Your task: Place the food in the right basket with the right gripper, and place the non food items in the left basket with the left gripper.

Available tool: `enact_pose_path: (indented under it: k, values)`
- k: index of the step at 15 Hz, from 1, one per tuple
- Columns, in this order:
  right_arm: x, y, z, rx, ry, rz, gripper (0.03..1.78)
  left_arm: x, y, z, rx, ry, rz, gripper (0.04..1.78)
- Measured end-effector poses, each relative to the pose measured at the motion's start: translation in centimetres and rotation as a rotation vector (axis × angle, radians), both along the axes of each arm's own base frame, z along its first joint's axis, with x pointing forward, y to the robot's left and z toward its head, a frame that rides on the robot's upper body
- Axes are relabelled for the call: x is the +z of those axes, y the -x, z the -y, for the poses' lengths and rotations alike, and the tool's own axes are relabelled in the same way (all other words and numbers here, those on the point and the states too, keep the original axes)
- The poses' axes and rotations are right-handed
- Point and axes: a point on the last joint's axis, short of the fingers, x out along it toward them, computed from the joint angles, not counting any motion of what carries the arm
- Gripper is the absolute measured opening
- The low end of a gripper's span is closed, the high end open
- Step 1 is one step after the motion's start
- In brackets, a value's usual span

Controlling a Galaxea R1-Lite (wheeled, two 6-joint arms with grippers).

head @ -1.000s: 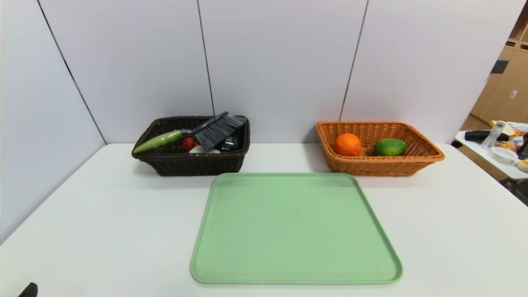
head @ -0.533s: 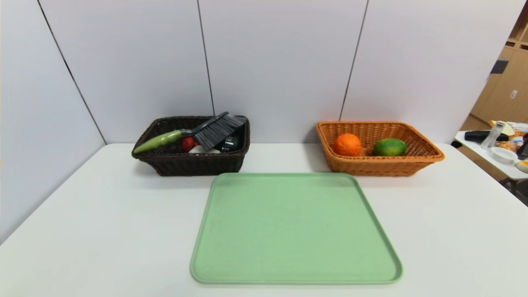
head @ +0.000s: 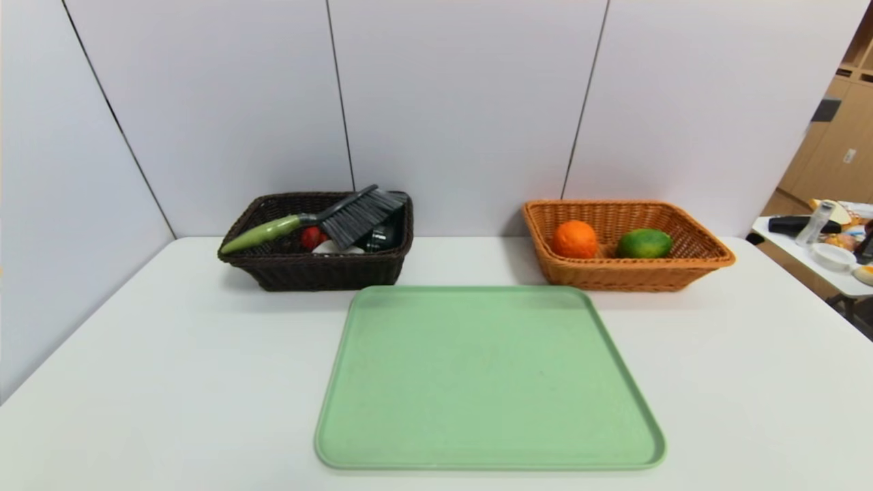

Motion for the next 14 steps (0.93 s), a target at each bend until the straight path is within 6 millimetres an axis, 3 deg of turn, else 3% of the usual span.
enact_pose_path:
  k: [5,9,14]
  values:
    - [-0.9,-0.3,0.1,-0.067,-0.001,-0.026,1.69,-1.5,-0.1,-0.2,0.068,0.025,-0.141,1.69]
    - [-1.0,-0.2,0.2,-0.104,-0.139,-0.059,1.69,-1.5,-0.1,-0.2,0.089,0.187,-0.144,1.69]
    - [-0.8,-0.2,0.2,-0.107,-0.156,-0.044,1.69,-1.5,-0.1,-0.2,0.089,0.193,-0.144,1.69]
